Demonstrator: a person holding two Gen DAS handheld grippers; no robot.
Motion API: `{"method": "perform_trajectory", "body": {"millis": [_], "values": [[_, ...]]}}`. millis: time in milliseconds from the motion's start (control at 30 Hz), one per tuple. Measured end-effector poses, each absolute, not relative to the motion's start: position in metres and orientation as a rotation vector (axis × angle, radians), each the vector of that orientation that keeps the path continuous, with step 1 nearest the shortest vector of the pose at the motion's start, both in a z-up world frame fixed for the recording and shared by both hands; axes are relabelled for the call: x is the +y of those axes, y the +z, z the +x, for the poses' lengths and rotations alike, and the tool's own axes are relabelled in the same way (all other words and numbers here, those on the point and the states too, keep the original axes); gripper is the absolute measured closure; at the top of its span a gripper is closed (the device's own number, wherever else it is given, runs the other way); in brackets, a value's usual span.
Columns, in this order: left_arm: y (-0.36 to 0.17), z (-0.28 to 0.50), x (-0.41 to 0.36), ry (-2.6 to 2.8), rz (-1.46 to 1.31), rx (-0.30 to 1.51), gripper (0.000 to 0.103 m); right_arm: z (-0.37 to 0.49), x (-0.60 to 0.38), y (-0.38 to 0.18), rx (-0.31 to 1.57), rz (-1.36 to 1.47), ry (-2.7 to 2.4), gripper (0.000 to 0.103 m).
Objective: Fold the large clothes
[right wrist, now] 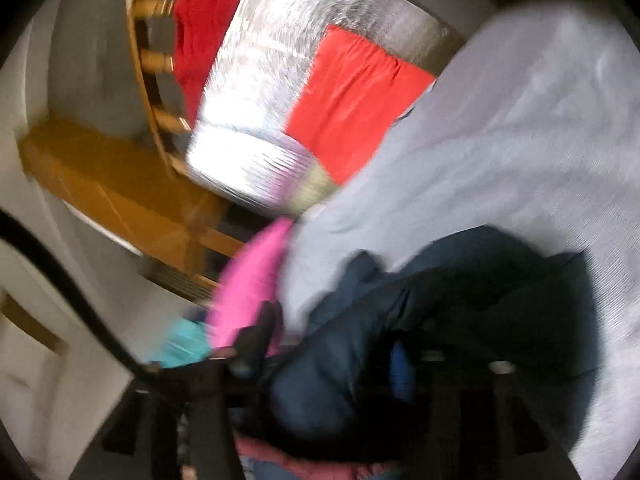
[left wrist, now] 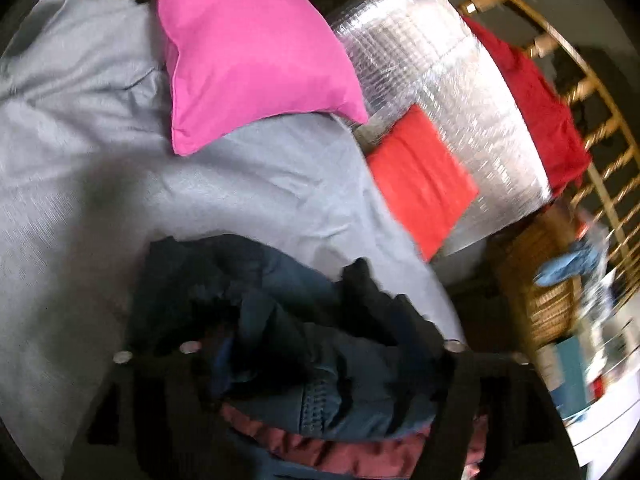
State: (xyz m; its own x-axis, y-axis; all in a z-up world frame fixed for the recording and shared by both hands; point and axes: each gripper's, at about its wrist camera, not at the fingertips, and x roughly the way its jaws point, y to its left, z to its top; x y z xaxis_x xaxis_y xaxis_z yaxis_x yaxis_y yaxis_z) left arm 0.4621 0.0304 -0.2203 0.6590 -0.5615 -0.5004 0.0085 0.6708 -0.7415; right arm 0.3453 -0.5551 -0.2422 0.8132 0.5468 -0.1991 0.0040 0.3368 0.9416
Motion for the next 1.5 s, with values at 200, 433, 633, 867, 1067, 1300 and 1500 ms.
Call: {"method": "perform_trajectory", "body": {"millis": [200,433,633,867,1067,1300,1500], "values": [[-0.197,0.437,0.074,-0.305,-0.916,0.579,0.009,0.324,-0.581,-0.227,0.38,1.238,0.369,0.02],[-0.201,0.432,0.079,-0.211,-0.858,0.658,0.007,0.305,-0.588,-0.212,0.376,1.169,0.265,0.019],[-0.21,0.428,0.077,-0.159,-0.759,0.735,0.007,0.301,-0.581,-0.208,0.482,1.035,0.146,0.019],[-0.232,0.433,0.056,-0.039,-0.478,0.929,0.007,0.311,-0.564,-0.22,0.635,0.824,0.034,0.024],[-0.248,0.432,0.016,-0.066,-0.203,1.0,0.007,0.342,-0.53,-0.25,0.859,0.614,-0.033,0.071],[-0.269,0.438,0.02,-0.04,-0.205,1.007,0.005,0.344,-0.528,-0.259,0.859,0.556,-0.112,0.079],[-0.256,0.438,0.031,-0.009,-0.238,1.004,0.005,0.335,-0.543,-0.249,0.835,0.647,-0.114,0.074]]}}
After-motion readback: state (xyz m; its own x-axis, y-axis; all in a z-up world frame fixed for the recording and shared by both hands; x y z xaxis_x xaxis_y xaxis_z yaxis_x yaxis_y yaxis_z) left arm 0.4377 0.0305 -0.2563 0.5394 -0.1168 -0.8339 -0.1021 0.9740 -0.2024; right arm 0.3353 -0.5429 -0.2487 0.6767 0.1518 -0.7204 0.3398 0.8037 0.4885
